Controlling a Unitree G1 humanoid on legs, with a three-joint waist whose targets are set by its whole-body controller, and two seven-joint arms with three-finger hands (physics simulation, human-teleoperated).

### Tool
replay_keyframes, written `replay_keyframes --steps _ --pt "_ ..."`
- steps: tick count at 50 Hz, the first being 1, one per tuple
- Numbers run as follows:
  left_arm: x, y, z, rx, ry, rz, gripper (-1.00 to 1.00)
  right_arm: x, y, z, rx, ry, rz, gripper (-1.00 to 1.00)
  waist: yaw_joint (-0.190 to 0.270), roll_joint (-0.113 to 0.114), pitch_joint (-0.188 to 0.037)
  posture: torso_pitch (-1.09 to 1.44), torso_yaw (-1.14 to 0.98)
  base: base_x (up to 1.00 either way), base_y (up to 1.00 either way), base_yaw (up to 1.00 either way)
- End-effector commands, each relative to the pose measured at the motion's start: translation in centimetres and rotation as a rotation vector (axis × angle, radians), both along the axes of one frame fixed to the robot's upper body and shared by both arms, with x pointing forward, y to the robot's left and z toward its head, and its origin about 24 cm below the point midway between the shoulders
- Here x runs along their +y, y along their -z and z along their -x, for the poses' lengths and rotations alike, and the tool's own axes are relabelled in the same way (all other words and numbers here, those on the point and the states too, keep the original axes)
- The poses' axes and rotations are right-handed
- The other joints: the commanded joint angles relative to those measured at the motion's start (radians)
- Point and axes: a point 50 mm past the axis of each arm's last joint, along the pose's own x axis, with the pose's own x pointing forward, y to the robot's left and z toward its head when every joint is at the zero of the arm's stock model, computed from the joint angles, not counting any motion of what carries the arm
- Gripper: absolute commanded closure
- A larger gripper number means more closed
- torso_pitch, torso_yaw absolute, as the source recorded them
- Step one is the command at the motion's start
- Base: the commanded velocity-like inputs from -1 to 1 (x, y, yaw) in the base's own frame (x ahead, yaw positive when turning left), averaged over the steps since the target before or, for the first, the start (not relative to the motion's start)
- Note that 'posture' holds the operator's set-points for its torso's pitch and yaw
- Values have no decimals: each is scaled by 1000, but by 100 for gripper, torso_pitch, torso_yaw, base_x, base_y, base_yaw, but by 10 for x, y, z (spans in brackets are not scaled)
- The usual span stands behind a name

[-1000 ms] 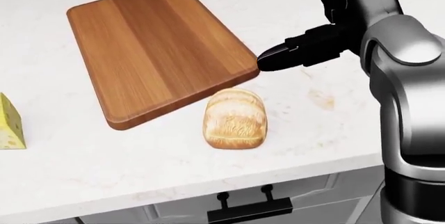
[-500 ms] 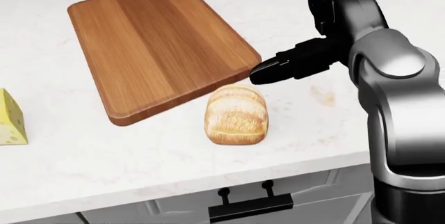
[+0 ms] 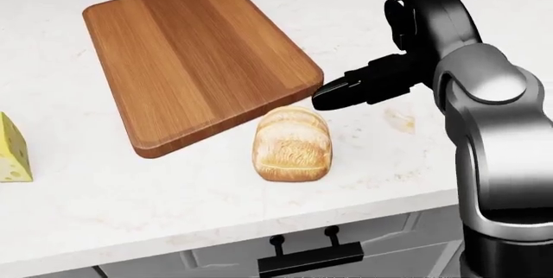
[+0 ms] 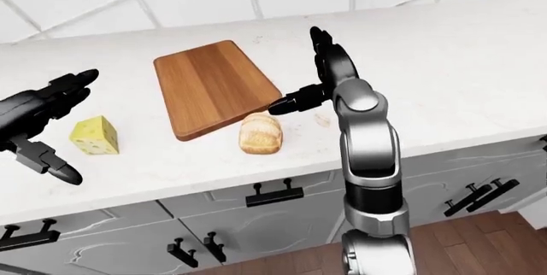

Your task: Place the bread and cheese on the cutting board.

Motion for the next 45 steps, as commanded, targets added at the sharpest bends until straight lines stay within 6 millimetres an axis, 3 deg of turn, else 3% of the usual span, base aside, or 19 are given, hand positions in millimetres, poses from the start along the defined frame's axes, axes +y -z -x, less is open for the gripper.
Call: replay_keyframes --steps 1,13,45 --pt "-2 -20 3 -93 2 -35 -100 1 -23 4 -110 -8 7 -100 0 6 -30 0 0 0 0 0" --pt "-14 -12 1 -71 31 -34 -100 2 -21 4 -106 -10 14 -100 0 2 -30 0 0 0 0 0" --pt "-15 11 -6 -53 4 -28 -100 6 -16 5 -101 -20 19 -100 0 4 -32 0 0 0 0 0"
